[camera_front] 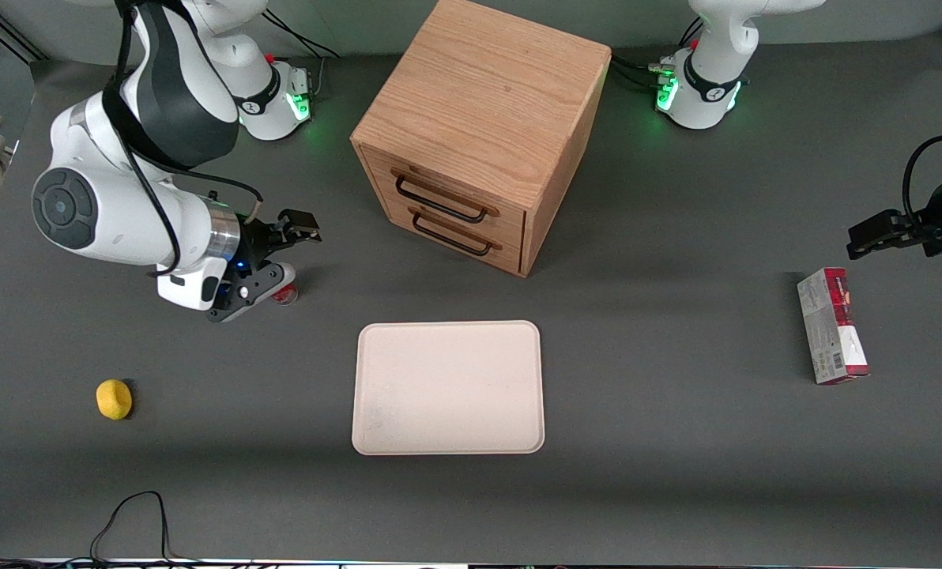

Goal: Open upper drawer
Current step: 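Lower the right gripper to the upper drawer's black handle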

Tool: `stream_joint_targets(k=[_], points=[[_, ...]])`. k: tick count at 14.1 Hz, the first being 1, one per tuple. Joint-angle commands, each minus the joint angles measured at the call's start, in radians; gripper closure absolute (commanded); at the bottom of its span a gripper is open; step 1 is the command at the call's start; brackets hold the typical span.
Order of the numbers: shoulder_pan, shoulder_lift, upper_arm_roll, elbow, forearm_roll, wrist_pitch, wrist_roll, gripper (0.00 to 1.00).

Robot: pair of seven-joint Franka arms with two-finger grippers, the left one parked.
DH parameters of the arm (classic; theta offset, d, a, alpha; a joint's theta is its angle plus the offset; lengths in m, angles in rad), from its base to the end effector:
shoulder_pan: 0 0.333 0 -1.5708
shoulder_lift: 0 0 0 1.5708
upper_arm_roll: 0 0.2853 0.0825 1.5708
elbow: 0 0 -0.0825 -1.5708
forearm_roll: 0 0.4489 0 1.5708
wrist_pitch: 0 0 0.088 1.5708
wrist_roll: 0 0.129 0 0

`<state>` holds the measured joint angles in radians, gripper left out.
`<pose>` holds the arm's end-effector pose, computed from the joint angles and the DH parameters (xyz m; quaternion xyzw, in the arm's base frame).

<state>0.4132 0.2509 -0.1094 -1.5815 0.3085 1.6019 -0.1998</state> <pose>0.6200 0.2392 0.4124 -0.9582 -0.2236 0.1199 0.1325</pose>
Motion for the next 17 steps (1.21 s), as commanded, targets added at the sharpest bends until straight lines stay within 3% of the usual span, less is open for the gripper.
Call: stream_joint_targets(k=[1,4,8,17], points=[[0.058,0.050,-0.001,0.043,0.024,-0.022,-0.024,0.00],[0.128,0.068,0.005,0.047,0.029,-0.020,-0.069,0.00],[0.144,0.119,0.028,0.075,0.118,-0.020,-0.180,0.00],[0.148,0.215,0.103,0.147,0.123,-0.020,-0.337,0.00]])
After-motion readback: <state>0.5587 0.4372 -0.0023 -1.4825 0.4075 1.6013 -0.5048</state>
